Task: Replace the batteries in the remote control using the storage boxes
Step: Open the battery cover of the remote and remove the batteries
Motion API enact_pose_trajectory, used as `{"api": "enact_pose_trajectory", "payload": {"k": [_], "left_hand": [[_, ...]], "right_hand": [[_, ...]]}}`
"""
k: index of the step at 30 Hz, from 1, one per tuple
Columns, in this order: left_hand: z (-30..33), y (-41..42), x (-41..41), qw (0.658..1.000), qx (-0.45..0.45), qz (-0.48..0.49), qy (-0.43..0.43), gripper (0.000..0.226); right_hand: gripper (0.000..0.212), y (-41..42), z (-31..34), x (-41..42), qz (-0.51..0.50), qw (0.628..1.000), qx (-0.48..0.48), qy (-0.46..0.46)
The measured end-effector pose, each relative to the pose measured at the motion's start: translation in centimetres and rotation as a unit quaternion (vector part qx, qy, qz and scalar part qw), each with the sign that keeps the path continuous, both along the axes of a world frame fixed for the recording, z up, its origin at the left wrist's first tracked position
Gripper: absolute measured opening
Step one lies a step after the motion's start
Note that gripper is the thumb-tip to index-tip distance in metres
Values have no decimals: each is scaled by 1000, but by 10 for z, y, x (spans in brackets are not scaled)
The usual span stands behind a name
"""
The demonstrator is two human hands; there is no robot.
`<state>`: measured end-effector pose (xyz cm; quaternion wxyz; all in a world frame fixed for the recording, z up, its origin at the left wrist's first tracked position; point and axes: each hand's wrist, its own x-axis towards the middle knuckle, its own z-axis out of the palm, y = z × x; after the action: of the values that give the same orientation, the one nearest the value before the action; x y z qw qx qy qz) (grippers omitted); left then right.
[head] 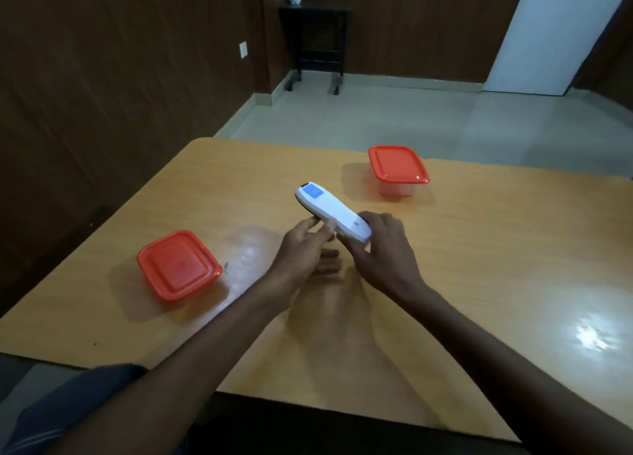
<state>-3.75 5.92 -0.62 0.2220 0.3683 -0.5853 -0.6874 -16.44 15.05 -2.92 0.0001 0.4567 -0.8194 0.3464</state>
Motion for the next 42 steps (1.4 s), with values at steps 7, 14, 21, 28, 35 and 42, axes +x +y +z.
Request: {"api": "enact_pose_trajectory", "payload": {"k": [7, 14, 21, 28, 35, 42], "left_hand": [[-5, 78, -2, 986, 106, -94, 92, 41], [-11, 102, 0, 985, 111, -101, 78, 42], [-20, 114, -6, 995, 32, -31, 90, 41], [-22, 126, -13, 992, 34, 18, 117, 47], [-23, 125, -11, 989, 49, 51, 127, 44], [-21, 109, -3, 991, 22, 12, 129, 53]], "right_hand": [[46, 105, 23, 24, -23, 954, -58, -292], [39, 121, 7, 26, -29, 932, -95, -348], [26, 116, -1, 28, -11, 939, -108, -327], [30, 107, -9, 32, -16, 954, -131, -270], [39, 105, -16, 37, 1, 961, -156, -229], [47, 105, -16, 30, 88, 932, -155, -316]]}}
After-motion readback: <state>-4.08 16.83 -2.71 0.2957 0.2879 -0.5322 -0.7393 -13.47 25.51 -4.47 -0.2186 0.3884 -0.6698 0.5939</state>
